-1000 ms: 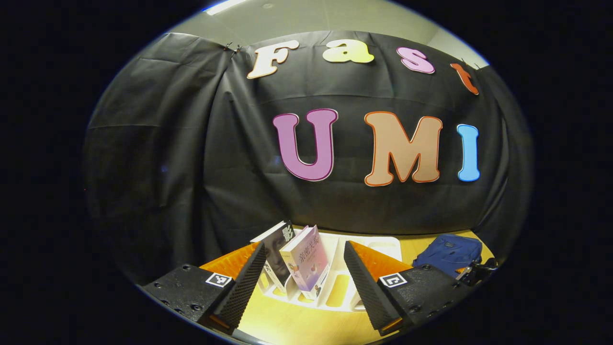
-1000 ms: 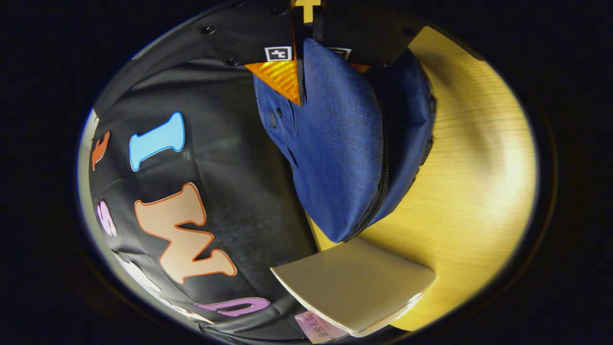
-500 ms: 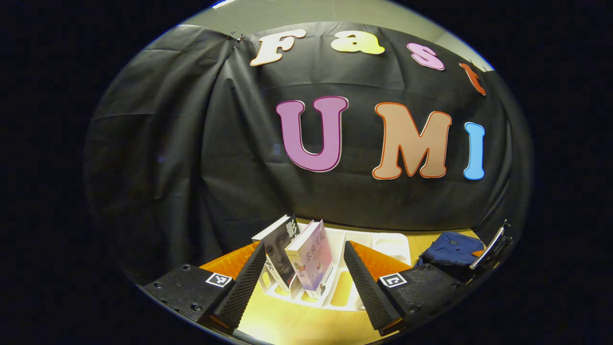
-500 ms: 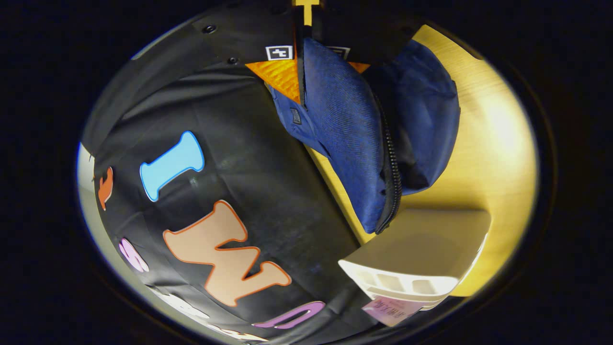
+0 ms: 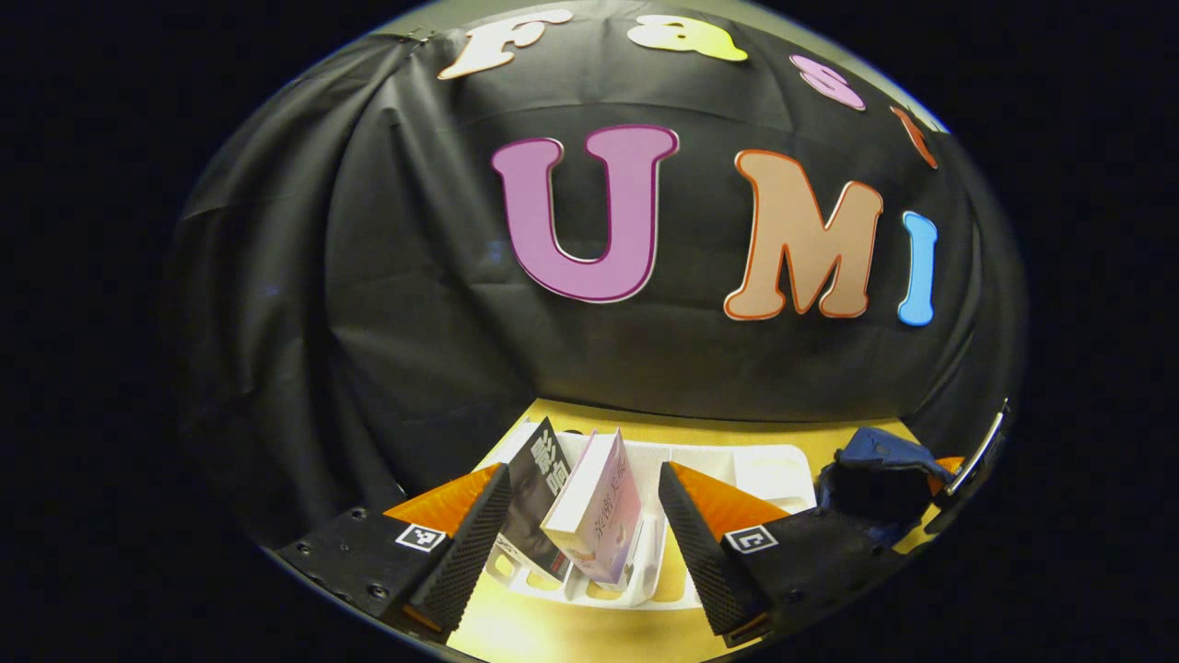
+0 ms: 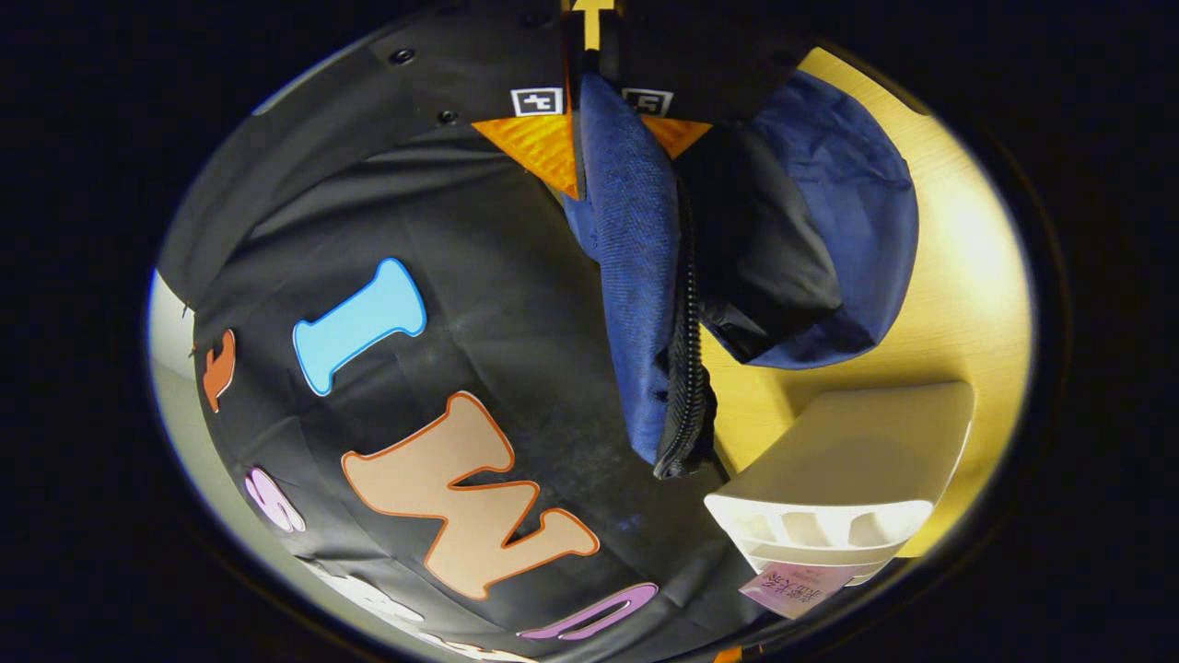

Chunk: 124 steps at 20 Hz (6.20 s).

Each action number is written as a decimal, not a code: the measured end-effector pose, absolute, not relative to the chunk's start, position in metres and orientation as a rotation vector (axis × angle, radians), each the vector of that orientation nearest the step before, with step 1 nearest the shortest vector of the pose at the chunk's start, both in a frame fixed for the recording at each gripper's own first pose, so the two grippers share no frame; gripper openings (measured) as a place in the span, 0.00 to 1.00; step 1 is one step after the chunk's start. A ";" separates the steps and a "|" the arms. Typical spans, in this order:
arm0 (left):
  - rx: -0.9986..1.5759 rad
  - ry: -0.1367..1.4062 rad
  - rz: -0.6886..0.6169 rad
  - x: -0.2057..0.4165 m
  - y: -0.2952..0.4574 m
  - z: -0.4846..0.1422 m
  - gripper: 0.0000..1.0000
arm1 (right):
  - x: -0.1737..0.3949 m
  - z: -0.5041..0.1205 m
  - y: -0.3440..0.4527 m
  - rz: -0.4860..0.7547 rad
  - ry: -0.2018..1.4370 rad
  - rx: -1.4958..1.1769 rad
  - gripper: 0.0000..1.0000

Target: Open the schoolbag, grab two books from the bookshelf and put them into the schoolbag.

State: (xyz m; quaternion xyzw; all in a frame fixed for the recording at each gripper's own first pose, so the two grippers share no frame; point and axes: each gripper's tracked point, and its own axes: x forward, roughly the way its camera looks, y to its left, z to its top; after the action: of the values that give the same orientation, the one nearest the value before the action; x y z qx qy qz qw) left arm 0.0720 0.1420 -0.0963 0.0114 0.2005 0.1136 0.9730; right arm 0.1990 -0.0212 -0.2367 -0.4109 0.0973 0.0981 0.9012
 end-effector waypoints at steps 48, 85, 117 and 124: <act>-0.001 1.349 0.058 0.047 0.122 -0.151 0.41 | 0.194 -0.218 -0.043 0.144 0.244 -0.745 0.07; -0.789 0.866 -0.380 0.107 -0.304 -0.246 0.39 | 0.201 -0.210 -0.061 0.146 0.315 -0.454 0.06; -0.714 0.836 -0.304 0.116 -0.295 -0.287 0.96 | 0.206 -0.218 -0.058 0.125 0.363 -0.328 0.06; -0.530 0.797 -0.377 0.073 -0.269 -0.207 0.96 | 0.204 -0.220 -0.056 0.136 0.365 -0.350 0.06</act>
State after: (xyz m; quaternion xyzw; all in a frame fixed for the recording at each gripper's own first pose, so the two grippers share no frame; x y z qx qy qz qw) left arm 0.0728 -0.2685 -0.2067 -0.2537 0.3811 -0.1805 0.8705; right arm 0.2037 -0.0564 -0.2197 -0.1728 0.1802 0.0671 0.9660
